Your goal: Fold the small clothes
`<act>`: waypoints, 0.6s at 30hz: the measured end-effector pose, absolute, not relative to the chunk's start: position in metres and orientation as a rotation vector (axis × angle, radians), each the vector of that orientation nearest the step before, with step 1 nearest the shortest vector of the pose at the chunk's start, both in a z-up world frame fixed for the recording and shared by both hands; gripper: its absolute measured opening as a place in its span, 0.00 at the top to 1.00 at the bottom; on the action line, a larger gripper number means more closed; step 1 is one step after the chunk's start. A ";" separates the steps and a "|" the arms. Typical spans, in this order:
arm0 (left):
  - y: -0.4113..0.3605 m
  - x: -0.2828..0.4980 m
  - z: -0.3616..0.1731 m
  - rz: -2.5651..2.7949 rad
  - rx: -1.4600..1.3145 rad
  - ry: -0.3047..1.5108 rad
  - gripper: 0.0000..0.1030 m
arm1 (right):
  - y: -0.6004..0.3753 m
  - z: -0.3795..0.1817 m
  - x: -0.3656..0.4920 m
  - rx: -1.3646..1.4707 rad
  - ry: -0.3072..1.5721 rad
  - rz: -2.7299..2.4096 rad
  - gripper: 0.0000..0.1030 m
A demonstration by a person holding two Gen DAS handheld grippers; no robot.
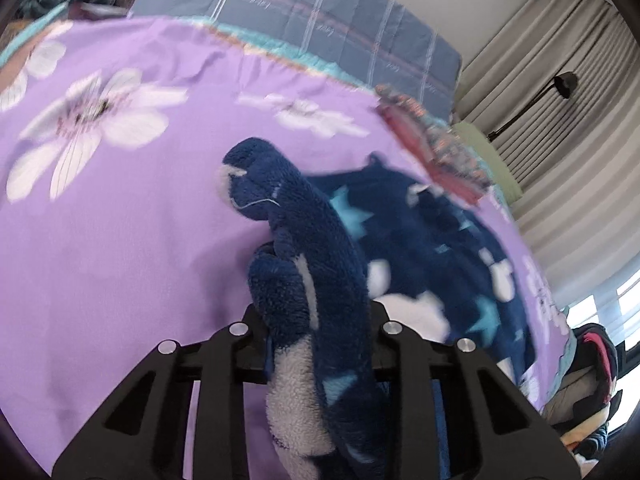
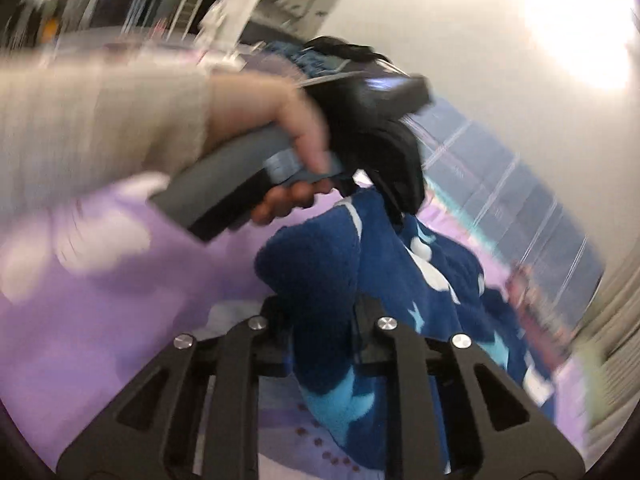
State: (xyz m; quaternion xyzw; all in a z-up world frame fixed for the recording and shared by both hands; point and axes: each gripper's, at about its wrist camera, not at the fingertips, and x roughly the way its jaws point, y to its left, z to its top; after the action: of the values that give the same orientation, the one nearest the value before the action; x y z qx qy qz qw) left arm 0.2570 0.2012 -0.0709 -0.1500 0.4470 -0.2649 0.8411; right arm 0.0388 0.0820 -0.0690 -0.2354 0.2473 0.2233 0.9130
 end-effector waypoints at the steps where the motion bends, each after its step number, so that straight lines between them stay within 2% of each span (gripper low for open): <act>1: 0.195 0.255 -0.061 -0.571 -0.317 0.925 0.73 | 0.071 -0.061 0.040 -0.433 0.514 0.465 0.82; 10: 0.067 0.236 0.025 -0.668 -0.140 0.806 0.73 | -0.081 -0.005 0.047 0.084 0.545 0.508 0.84; 14: -0.007 0.236 0.035 -0.707 -0.035 0.806 0.73 | -0.152 -0.004 0.045 0.283 0.532 0.468 0.84; 18: -0.083 0.236 0.020 -0.747 0.058 0.841 0.73 | -0.228 -0.028 0.038 0.503 0.544 0.426 0.84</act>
State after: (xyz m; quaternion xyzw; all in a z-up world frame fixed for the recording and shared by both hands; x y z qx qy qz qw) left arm 0.2356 -0.0834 0.0204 0.0275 0.3984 -0.3540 0.8457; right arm 0.0380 -0.2280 -0.0277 0.2437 0.2640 0.2066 0.9101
